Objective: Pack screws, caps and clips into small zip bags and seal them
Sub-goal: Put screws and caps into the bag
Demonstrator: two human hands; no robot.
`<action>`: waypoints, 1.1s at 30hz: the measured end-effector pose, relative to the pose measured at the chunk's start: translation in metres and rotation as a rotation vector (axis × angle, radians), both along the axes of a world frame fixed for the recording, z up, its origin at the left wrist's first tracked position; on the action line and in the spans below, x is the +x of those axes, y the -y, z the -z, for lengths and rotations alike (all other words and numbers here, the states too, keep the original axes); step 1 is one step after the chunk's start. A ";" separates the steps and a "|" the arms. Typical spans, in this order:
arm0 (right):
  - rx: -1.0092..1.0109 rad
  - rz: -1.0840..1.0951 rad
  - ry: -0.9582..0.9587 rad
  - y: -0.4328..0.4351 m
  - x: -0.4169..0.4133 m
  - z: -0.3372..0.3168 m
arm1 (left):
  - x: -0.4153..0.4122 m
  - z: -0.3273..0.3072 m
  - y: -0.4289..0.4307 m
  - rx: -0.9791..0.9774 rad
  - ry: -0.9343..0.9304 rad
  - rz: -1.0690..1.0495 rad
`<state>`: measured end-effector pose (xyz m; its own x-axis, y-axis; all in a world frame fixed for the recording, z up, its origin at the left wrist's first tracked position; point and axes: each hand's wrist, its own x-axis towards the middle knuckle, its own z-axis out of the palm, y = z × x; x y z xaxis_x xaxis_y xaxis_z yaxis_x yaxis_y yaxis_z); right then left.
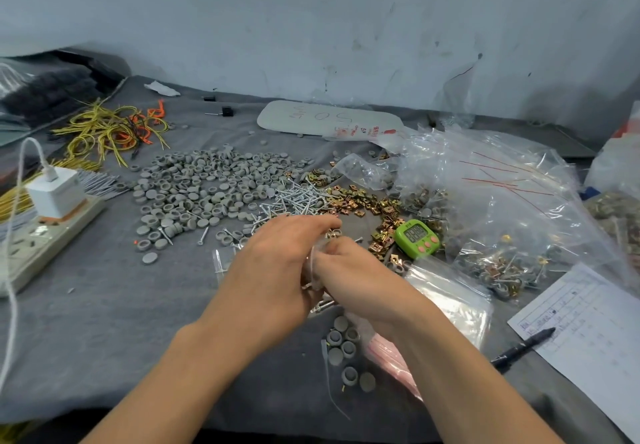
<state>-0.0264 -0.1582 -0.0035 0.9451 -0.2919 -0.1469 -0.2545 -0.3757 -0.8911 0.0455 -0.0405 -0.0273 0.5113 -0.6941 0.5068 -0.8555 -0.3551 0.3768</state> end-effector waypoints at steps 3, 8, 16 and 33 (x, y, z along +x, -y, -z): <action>0.238 0.077 0.038 0.001 0.000 -0.003 | 0.000 0.002 -0.001 0.035 -0.114 -0.115; 0.141 0.249 0.189 0.005 0.002 -0.004 | 0.004 0.007 -0.001 0.074 -0.341 -0.223; -0.135 0.252 0.276 -0.005 0.015 -0.010 | 0.008 0.007 0.001 -0.074 -0.643 -0.176; -0.250 0.013 0.353 -0.013 0.024 -0.002 | 0.012 0.002 -0.018 0.055 -0.603 -0.114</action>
